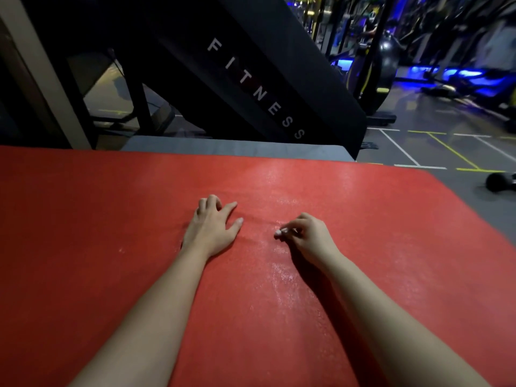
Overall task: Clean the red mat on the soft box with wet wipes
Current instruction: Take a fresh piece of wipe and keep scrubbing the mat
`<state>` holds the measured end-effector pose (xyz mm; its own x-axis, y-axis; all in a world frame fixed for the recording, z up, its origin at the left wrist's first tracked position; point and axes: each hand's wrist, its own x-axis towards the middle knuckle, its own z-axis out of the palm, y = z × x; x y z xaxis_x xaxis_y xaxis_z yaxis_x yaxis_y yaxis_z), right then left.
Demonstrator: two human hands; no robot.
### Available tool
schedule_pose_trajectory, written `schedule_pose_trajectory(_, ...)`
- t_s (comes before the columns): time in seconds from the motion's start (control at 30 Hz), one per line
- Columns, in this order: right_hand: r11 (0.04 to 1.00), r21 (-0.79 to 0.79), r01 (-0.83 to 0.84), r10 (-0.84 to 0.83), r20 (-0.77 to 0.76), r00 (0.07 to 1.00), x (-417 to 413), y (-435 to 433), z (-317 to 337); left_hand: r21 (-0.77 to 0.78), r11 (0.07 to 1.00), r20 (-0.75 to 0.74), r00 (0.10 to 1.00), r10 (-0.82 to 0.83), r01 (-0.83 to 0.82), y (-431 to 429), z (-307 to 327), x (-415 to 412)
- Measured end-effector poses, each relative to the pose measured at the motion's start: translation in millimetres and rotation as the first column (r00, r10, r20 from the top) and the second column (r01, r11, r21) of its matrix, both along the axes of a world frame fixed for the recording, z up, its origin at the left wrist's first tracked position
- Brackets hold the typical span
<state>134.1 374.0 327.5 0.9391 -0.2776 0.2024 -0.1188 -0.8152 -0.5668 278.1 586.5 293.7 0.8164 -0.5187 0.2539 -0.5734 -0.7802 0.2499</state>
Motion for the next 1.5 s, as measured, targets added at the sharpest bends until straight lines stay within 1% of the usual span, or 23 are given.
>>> schedule_pose_trajectory(0.17, 0.994, -0.021, -0.107, 0.102, -0.148, 0.984, -58.9, 8.9, 10.3, -0.007, 1.0, 0.072, 0.997, -0.014, 0.015, 4.3, 12.9, -14.0)
schedule_pose_trajectory(0.23, 0.993, -0.018, -0.12, 0.114, -0.201, 0.973, -78.4, 13.1, 14.9, 0.061, 0.998, 0.067, 0.997, -0.034, 0.03, 7.7, 20.1, -25.5)
schedule_pose_trajectory(0.3, 0.99, -0.07, -0.12, 0.1, -0.232, 0.968, -86.9, 20.0, 21.6, 0.168, 0.984, 0.059, 0.996, -0.062, 0.052, 10.7, 27.3, -41.8)
schedule_pose_trajectory(0.37, 0.989, -0.12, -0.087, 0.061, -0.208, 0.976, -82.8, 24.3, 25.0, 0.229, 0.972, 0.017, 0.998, -0.058, 0.052, 15.9, 32.7, -58.4)
schedule_pose_trajectory(0.43, 0.99, -0.134, -0.044, 0.019, -0.182, 0.983, -82.3, 29.6, 27.0, 0.231, 0.971, -0.034, 0.998, -0.059, 0.066, 29.3, 38.5, -81.8)
schedule_pose_trajectory(0.5, 0.991, -0.128, -0.027, 0.002, -0.194, 0.981, -88.6, 36.6, 27.5, 0.234, 0.966, -0.066, 0.993, -0.098, 0.111, 49.4, 42.1, -104.4)
schedule_pose_trajectory(0.57, 0.991, -0.132, -0.029, -0.002, -0.231, 0.973, -105.7, 46.0, 26.7, 0.247, 0.959, -0.106, 0.987, -0.119, 0.142, 74.2, 47.0, -127.4)
schedule_pose_trajectory(0.63, 0.989, -0.138, -0.054, 0.011, -0.298, 0.954, -126.8, 50.0, 30.8, 0.29, 0.945, -0.162, 0.981, -0.11, 0.154, 98.7, 54.2, -146.5)
schedule_pose_trajectory(0.73, 0.988, -0.113, -0.11, 0.056, -0.401, 0.914, -151.6, 48.2, 43.4, 0.377, 0.914, -0.269, 0.962, -0.044, 0.147, 126.7, 50.2, -169.7)
schedule_pose_trajectory(0.77, 0.99, -0.096, -0.108, 0.06, -0.407, 0.911, -155.1, 48.7, 45.9, 0.393, 0.909, -0.317, 0.948, -0.011, 0.142, 133.2, 45.1, -174.3)
schedule_pose_trajectory(0.83, 0.998, -0.048, -0.042, 0.023, -0.335, 0.942, -155.0, 51.2, 42.6, 0.397, 0.91, -0.375, 0.926, 0.041, 0.121, 140.4, 32.2, -179.9)
schedule_pose_trajectory(0.9, 0.997, -0.05, 0.057, -0.066, -0.217, 0.974, -150.2, 58.0, 31.7, 0.371, 0.925, -0.362, 0.93, 0.061, 0.084, 142.5, 20.0, -181.4)
schedule_pose_trajectory(0.97, 0.992, -0.057, 0.116, -0.124, -0.167, 0.978, -150.9, 66.4, 24.3, 0.352, 0.934, -0.319, 0.946, 0.064, 0.056, 142.1, 16.2, -183.3)
schedule_pose_trajectory(1.0, 0.991, -0.029, 0.128, -0.131, -0.191, 0.973, -155.0, 69.4, 24.3, 0.347, 0.937, -0.302, 0.951, 0.065, 0.047, 142.0, 15.3, -184.2)
schedule_pose_trajectory(1.03, 0.992, 0.01, 0.127, -0.12, -0.248, 0.961, -162.1, 72.6, 27.5, 0.344, 0.938, -0.297, 0.952, 0.07, 0.038, 142.8, 14.1, -185.4)
schedule_pose_trajectory(1.13, 0.994, 0.09, 0.066, -0.02, -0.439, 0.898, -186.4, 79.8, 42.9, 0.35, 0.936, -0.321, 0.944, 0.08, 0.039, 143.9, 16.6, -190.1)
schedule_pose_trajectory(1.23, 0.997, 0.078, 0.009, 0.033, -0.518, 0.855, -212.6, 86.5, 48.3, 0.379, 0.924, -0.382, 0.918, 0.103, 0.054, 140.1, 26.8, -189.1)
schedule_pose_trajectory(1.3, 0.999, 0.039, -0.027, 0.042, -0.485, 0.874, -221.3, 90.5, 47.0, 0.406, 0.91, -0.438, 0.891, 0.117, 0.08, 137.9, 34.2, -187.2)
schedule_pose_trajectory(1.37, 1.0, 0.01, -0.017, 0.019, -0.377, 0.926, -222.4, 93.1, 44.2, 0.432, 0.895, -0.468, 0.876, 0.12, 0.108, 137.0, 38.6, -187.1)
schedule_pose_trajectory(1.43, 0.999, 0.036, 0.015, -0.004, -0.284, 0.959, -218.9, 96.1, 41.8, 0.453, 0.881, -0.491, 0.863, 0.119, 0.136, 136.4, 41.7, -184.0)
schedule_pose_trajectory(1.5, 0.998, 0.059, -0.008, 0.024, -0.285, 0.958, -216.5, 100.4, 41.9, 0.477, 0.865, -0.501, 0.857, 0.122, 0.155, 136.3, 44.3, -179.7)
